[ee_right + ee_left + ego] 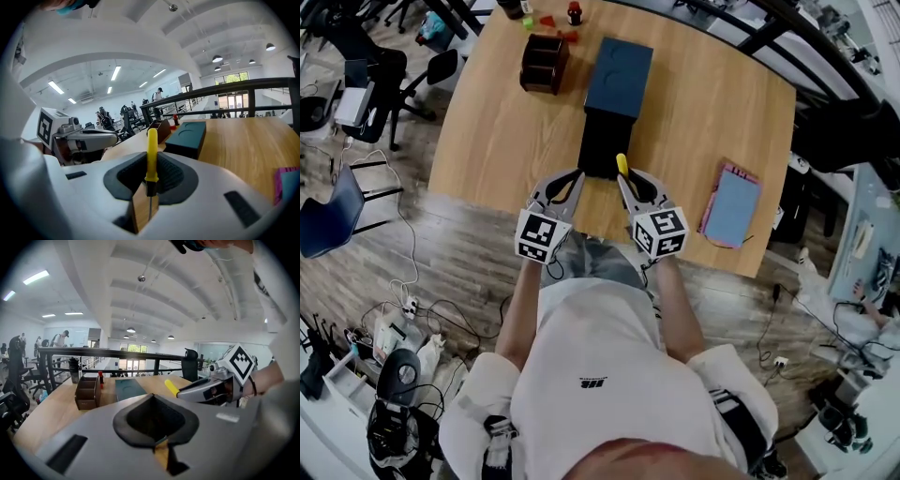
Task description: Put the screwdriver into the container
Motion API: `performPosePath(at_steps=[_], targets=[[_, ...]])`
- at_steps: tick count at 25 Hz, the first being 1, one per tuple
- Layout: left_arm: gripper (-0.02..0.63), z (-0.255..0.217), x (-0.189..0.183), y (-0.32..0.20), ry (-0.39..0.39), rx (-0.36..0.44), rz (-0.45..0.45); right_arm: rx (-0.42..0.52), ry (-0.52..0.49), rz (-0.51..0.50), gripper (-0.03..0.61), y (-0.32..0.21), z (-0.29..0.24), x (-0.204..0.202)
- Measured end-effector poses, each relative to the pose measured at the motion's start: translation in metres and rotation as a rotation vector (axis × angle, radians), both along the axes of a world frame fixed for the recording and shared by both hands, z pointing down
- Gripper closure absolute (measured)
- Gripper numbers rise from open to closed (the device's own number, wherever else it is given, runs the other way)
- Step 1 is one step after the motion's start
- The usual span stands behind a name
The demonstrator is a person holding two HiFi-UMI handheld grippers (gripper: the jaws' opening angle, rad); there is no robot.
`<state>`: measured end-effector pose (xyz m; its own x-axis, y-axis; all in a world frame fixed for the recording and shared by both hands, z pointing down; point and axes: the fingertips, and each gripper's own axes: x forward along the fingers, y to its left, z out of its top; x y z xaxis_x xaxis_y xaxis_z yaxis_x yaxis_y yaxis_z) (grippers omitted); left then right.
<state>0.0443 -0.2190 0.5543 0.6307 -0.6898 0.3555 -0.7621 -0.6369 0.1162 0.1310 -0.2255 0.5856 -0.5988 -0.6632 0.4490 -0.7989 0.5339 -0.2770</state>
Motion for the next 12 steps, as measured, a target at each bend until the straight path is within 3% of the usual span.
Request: performPosePath(at_steps=[12], targets=[[0.601, 0.041, -0.01, -0.03, -0.009, -0.061, 0.085, -0.089, 0.054, 0.048, 0.52, -0.032, 0.041, -0.018]])
